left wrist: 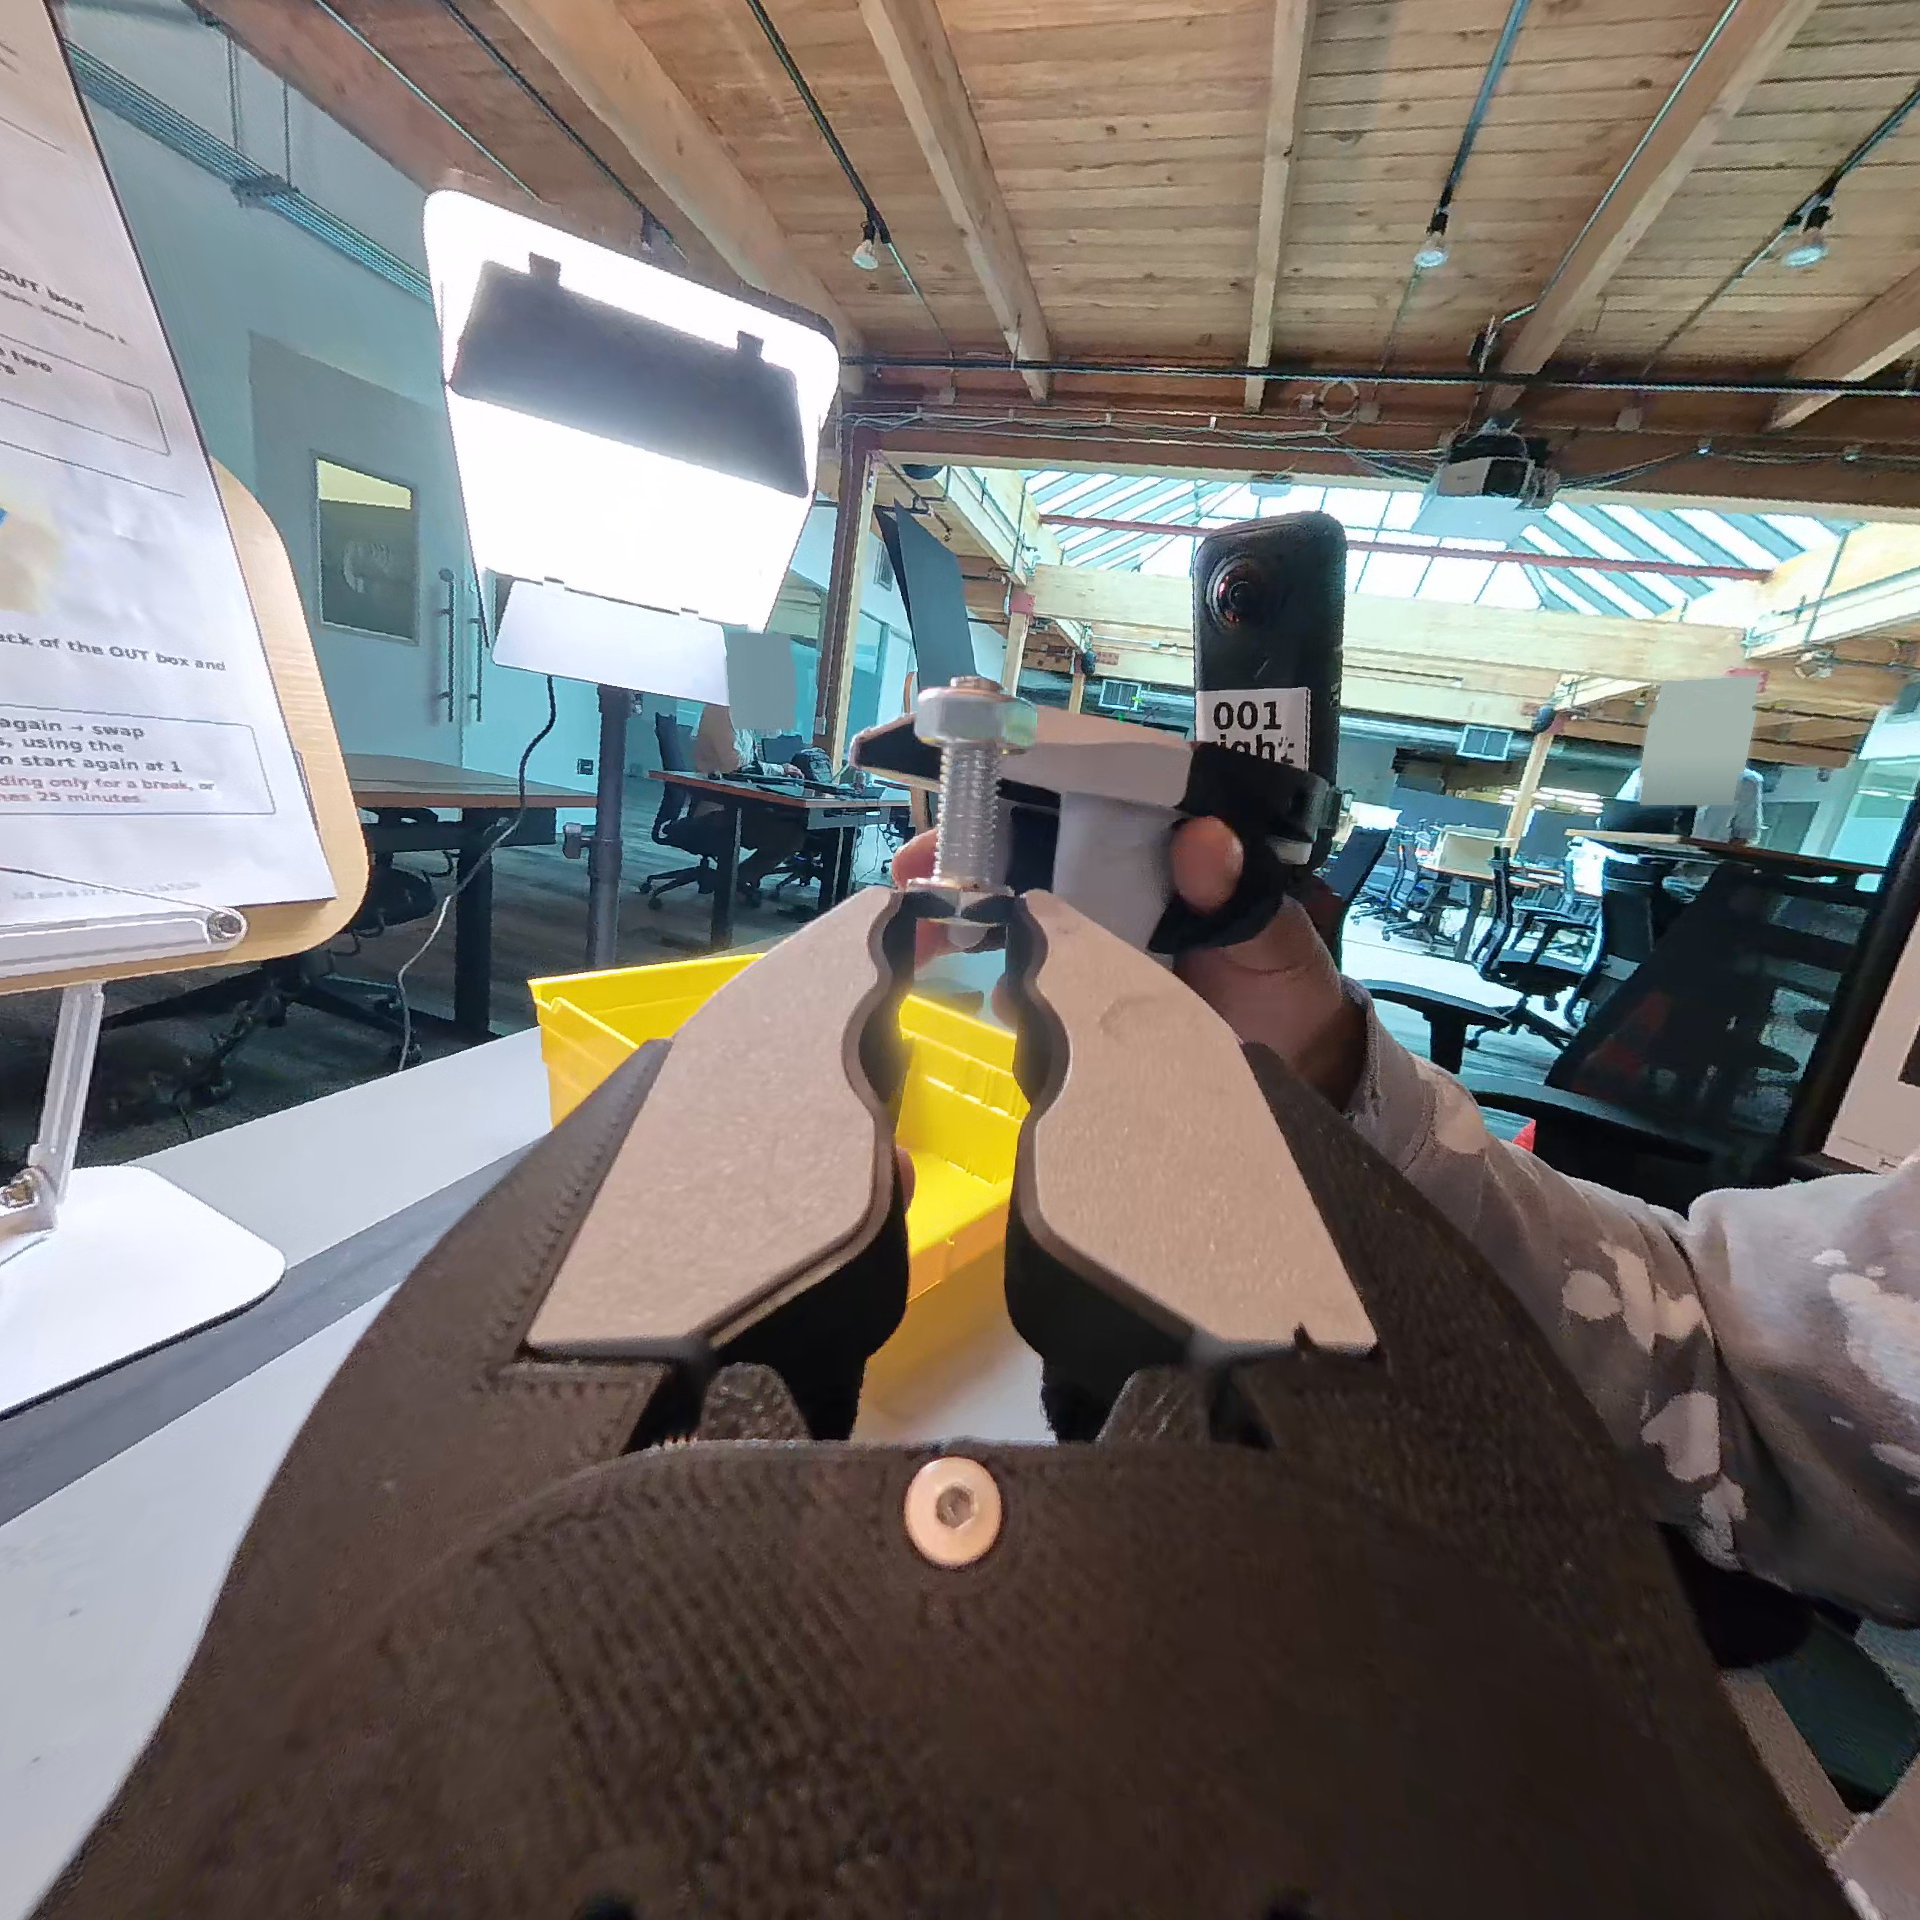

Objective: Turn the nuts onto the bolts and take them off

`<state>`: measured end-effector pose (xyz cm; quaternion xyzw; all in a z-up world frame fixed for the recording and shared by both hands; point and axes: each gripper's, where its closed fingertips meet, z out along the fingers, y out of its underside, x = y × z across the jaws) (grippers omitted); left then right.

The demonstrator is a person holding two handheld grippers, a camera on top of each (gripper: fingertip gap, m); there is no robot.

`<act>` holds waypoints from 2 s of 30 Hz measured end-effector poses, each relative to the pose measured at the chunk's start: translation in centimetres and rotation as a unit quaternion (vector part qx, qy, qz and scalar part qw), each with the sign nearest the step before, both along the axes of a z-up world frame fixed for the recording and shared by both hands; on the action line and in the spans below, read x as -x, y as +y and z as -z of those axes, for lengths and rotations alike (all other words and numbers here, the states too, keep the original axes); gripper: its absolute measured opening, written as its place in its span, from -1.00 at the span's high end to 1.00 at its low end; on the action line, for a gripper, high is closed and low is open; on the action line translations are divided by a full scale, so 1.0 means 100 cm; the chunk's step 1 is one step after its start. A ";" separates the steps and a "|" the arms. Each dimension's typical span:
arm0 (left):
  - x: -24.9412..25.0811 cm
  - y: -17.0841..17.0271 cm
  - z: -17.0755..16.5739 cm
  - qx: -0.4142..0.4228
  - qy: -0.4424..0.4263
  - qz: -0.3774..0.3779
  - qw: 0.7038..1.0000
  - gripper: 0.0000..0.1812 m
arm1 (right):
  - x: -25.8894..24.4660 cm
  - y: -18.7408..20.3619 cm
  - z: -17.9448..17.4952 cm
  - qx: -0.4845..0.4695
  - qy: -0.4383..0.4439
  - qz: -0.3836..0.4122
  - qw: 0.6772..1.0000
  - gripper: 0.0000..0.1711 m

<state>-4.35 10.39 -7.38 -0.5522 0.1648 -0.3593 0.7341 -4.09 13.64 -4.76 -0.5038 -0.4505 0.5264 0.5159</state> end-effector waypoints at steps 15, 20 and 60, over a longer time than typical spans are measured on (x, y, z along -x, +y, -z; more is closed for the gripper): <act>0.000 0.001 0.002 0.003 0.001 0.000 1.000 0.80 | -0.001 -0.010 -0.007 -0.006 0.011 -0.013 1.000 0.67; -0.005 0.001 0.005 0.004 0.009 0.002 1.000 0.80 | 0.008 -0.028 -0.004 -0.014 0.005 -0.042 0.999 0.59; -0.009 -0.005 0.002 -0.011 0.001 0.021 1.000 0.80 | 0.002 -0.038 -0.007 -0.014 0.015 -0.091 0.996 0.80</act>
